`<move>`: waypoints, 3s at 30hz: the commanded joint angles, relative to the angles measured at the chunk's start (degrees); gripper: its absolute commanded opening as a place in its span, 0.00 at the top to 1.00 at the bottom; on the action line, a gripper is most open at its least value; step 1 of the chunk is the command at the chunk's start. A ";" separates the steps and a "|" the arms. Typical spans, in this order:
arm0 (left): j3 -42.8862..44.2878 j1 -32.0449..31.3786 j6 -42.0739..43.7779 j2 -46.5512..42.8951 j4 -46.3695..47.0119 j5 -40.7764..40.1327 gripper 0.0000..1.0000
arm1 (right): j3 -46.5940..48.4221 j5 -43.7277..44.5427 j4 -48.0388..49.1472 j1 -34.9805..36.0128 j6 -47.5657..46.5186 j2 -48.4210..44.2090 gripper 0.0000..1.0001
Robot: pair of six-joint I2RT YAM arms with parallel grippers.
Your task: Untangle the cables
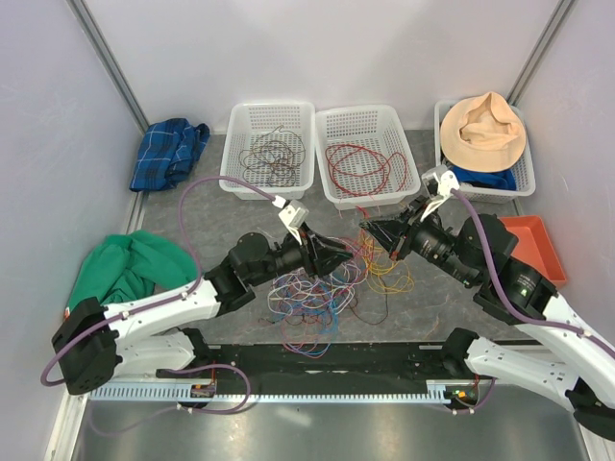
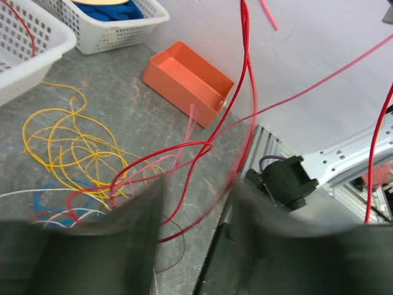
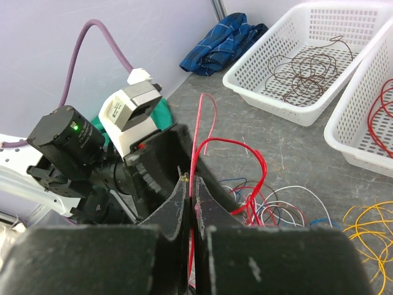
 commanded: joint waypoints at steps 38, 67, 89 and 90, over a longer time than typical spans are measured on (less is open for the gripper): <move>-7.13 20.79 -18.65 -28.36 -40.59 -20.45 0.98 | 7.60 15.82 -3.85 0.12 -5.00 -2.50 1.00; -3.16 20.79 -12.77 -33.20 -41.68 -20.23 0.01 | 38.99 20.22 5.02 0.21 -16.43 13.14 1.00; 2.90 2.42 15.81 -5.63 5.78 -2.35 0.00 | 29.50 8.63 2.56 0.21 -6.07 15.87 1.00; 3.42 2.25 15.89 -4.30 6.50 -2.27 0.00 | 28.98 8.35 2.56 0.12 -5.80 15.87 1.00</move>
